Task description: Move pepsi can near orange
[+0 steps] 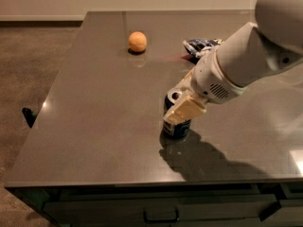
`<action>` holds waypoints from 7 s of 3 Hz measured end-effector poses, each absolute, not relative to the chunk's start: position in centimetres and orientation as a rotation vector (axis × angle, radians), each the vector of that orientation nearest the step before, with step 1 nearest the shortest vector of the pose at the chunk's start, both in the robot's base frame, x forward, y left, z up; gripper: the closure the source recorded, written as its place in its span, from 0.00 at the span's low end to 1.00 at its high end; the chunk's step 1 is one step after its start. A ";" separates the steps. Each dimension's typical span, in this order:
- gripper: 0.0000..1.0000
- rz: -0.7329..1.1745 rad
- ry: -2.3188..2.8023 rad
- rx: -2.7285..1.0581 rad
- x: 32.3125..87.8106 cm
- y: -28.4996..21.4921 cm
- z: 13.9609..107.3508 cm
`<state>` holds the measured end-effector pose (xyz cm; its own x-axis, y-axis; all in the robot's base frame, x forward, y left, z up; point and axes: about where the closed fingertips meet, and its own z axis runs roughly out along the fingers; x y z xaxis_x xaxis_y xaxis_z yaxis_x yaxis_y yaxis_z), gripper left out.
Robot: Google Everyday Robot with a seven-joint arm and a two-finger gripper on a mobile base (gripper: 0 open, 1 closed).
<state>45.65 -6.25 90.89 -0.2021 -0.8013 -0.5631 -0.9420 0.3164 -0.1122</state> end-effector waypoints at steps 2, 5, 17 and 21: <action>0.88 0.360 2.060 -1.508 47.7 -7.0 92.1; 1.00 0.397 2.104 -1.349 53.8 -5.2 97.2; 0.83 0.314 2.216 -1.160 73.1 1.9 93.6; 0.00 0.254 2.269 -1.140 75.6 2.1 91.9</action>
Offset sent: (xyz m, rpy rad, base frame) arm 0.0443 -0.0117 0.0343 0.0509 0.0011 -0.0353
